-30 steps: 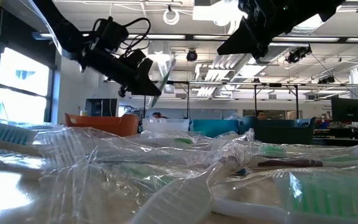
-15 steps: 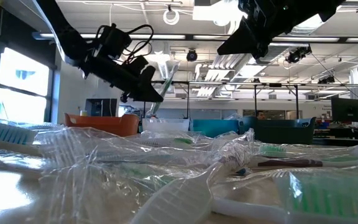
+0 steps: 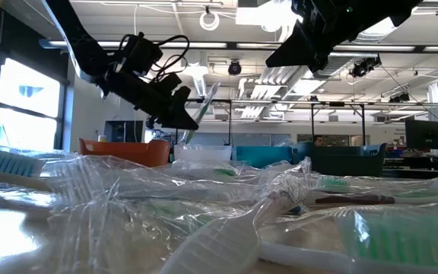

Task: Pick & Place Toothbrushes
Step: Put the green toothbrush into the transparent bin

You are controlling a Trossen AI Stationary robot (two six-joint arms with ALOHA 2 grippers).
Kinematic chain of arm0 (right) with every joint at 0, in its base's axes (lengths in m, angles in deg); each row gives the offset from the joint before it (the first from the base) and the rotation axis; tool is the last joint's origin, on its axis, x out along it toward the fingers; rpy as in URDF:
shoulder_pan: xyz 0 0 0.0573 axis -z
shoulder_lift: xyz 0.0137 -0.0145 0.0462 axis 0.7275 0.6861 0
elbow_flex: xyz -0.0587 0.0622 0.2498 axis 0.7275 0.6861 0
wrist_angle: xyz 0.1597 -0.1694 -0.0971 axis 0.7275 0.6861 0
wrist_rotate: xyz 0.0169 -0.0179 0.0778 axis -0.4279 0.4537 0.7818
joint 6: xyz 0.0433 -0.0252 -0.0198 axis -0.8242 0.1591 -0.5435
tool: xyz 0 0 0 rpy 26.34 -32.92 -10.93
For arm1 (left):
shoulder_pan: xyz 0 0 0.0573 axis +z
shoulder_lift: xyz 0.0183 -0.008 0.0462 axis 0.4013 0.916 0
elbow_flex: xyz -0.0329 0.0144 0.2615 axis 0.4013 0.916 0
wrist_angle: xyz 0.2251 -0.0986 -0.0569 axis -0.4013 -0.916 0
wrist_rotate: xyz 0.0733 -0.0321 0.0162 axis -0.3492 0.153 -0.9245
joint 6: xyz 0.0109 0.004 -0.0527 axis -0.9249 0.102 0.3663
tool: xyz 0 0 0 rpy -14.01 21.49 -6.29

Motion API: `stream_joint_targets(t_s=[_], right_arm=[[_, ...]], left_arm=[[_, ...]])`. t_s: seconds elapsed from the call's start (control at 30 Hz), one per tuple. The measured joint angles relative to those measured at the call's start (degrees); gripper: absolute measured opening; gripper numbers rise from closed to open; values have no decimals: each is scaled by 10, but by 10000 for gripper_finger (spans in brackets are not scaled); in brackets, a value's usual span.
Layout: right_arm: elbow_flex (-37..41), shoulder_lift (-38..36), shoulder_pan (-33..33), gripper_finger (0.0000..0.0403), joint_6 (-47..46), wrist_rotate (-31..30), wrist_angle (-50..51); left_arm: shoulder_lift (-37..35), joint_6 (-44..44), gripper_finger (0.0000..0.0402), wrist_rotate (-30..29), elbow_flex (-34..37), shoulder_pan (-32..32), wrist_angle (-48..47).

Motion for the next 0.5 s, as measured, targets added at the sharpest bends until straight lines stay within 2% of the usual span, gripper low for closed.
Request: stream_joint_targets(t_s=[0.5], right_arm=[[0,0,0,4,0,0,0]], left_arm=[[0,0,26,-4,0,0,-17]])
